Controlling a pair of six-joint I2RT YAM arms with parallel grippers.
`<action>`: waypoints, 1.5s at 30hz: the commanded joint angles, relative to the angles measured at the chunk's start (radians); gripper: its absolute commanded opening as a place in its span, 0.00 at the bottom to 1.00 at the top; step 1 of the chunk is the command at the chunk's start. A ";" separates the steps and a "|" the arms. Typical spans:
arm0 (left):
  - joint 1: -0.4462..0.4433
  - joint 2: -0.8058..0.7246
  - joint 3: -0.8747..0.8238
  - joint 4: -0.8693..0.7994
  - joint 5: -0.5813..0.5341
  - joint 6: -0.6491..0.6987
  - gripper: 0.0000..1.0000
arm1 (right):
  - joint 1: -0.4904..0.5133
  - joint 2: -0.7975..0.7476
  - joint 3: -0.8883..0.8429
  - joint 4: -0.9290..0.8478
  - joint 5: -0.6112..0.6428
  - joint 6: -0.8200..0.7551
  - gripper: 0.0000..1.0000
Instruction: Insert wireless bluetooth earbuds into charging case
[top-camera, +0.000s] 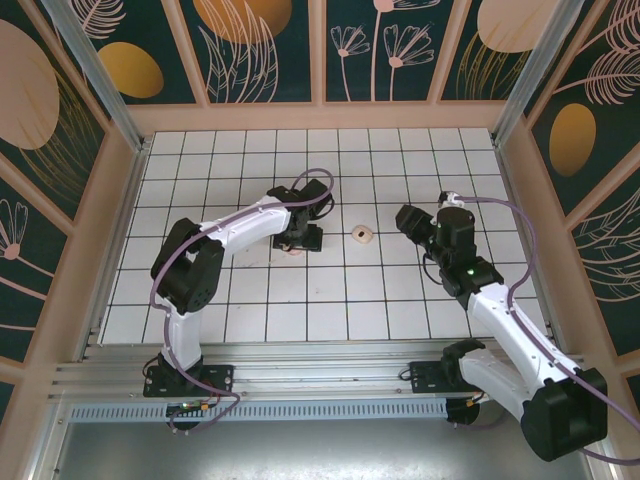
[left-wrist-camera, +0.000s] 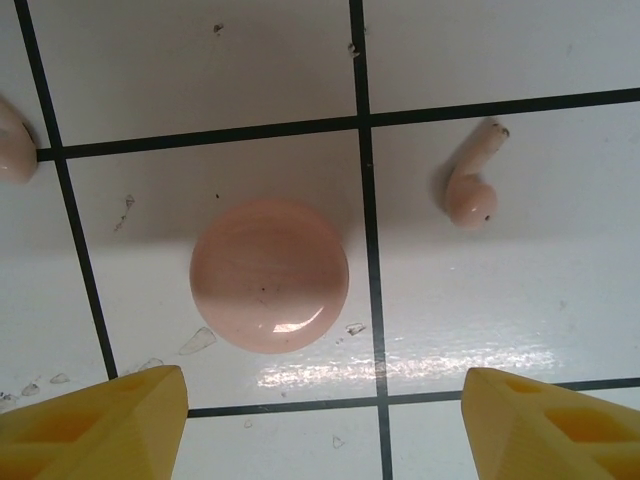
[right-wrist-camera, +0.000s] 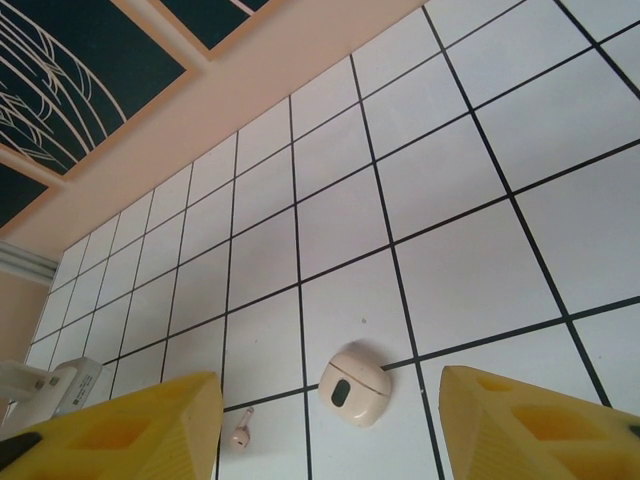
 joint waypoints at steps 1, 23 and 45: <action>0.015 0.028 -0.018 -0.010 -0.024 0.022 0.72 | -0.005 0.001 0.039 0.021 -0.012 0.017 0.60; 0.069 0.116 -0.006 0.050 0.014 0.069 0.66 | -0.005 0.000 0.041 0.009 -0.013 0.024 0.60; 0.070 -0.057 -0.072 0.127 -0.005 0.115 0.46 | -0.006 0.059 0.076 0.002 -0.064 0.004 0.59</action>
